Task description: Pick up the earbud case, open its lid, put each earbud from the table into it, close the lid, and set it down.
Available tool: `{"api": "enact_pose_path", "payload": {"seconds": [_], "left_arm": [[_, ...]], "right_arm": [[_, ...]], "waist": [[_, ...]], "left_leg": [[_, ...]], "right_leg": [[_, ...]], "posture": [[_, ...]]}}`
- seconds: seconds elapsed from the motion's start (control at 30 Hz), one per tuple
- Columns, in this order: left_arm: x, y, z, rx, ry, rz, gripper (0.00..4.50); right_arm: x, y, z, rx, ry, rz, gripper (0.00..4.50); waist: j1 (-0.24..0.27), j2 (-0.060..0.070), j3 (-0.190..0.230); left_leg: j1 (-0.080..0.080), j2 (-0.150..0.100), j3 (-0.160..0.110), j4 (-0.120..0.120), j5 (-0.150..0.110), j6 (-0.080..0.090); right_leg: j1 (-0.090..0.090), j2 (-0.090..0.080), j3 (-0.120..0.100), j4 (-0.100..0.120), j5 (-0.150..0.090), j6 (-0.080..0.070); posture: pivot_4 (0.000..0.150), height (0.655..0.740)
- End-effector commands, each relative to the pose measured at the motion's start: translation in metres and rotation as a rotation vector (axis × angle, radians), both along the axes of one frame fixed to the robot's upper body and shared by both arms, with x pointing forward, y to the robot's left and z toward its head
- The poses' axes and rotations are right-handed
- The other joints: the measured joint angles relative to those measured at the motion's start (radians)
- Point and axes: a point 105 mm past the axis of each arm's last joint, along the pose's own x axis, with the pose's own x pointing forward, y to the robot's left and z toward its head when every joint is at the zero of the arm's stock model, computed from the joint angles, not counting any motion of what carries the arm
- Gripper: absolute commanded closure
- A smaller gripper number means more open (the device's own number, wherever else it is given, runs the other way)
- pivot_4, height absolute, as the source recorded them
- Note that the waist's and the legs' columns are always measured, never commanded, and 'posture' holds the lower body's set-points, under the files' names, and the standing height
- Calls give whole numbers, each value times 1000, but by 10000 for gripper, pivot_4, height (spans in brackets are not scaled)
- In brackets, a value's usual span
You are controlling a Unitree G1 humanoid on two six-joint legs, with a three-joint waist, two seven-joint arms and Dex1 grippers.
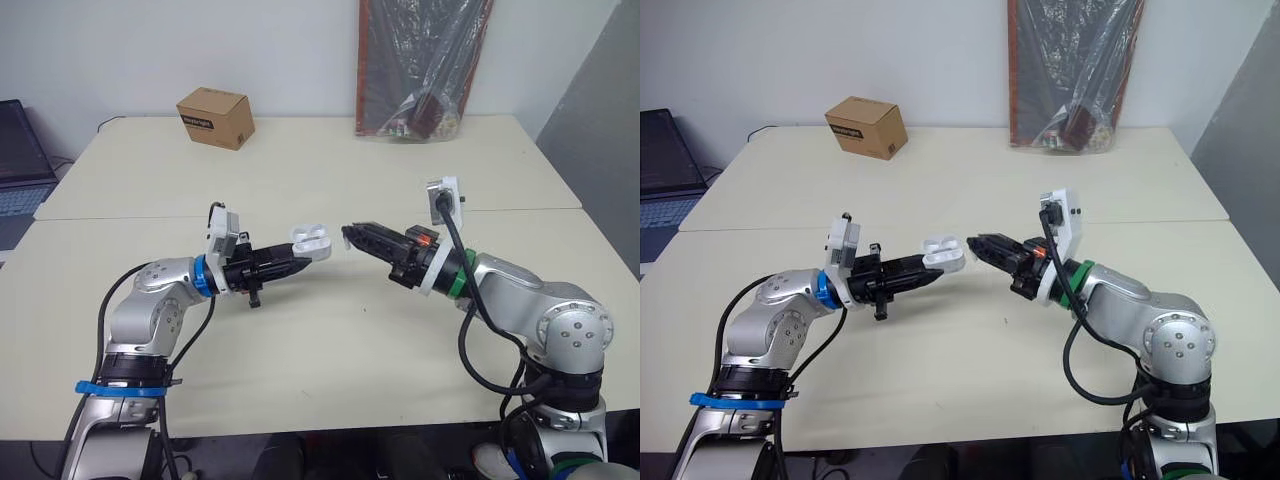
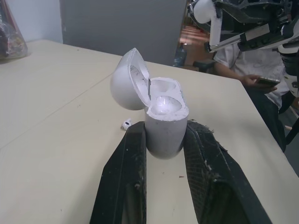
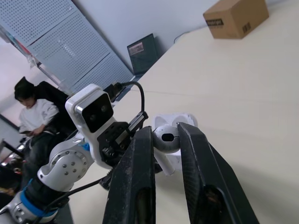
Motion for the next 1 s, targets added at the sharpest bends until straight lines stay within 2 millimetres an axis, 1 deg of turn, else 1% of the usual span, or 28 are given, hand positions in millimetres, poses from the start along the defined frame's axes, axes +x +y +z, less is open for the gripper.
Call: {"api": "enact_pose_path", "payload": {"seconds": [0.03,0.23,0.43,0.57,0.7,0.77,1.0], "left_arm": [[0,-1,12,-12,-55,-6,36814],[6,-4,15,-32,-56,12,36814],[7,-10,18,-39,-55,-6,36814],[10,-13,19,-36,-59,-14,36814],[12,-16,21,-39,-62,-19,36814],[13,-18,22,-44,-64,-18,36814],[14,-20,26,-66,-64,-19,36814]], "right_arm": [[-7,7,14,3,-124,-1,41303],[-6,20,17,-68,-278,-46,41303],[6,29,18,-79,-349,-109,41303],[9,35,21,-50,-364,-118,41303],[11,39,20,-44,-360,-121,41303],[12,41,19,-43,-356,-118,41303],[14,45,16,-50,-347,-127,41303]], "waist": [[0,0,0],[0,0,0],[0,0,0],[0,0,0],[0,0,0],[0,0,0],[0,0,0]], "left_leg": [[0,0,0,0,0,0],[0,0,0,0,0,0],[0,0,0,0,0,0],[0,0,0,0,0,0],[0,0,0,0,0,0],[0,0,0,0,0,0],[0,0,0,0,0,0]], "right_leg": [[0,0,0,0,0,0],[0,0,0,0,0,0],[0,0,0,0,0,0],[0,0,0,0,0,0],[0,0,0,0,0,-1],[0,0,0,0,3,-4],[0,0,0,0,3,-4]], "posture": [[1500,7400],[1500,7400],[1500,7400],[1500,7400],[1500,7400],[1500,7400],[1500,7400]]}}
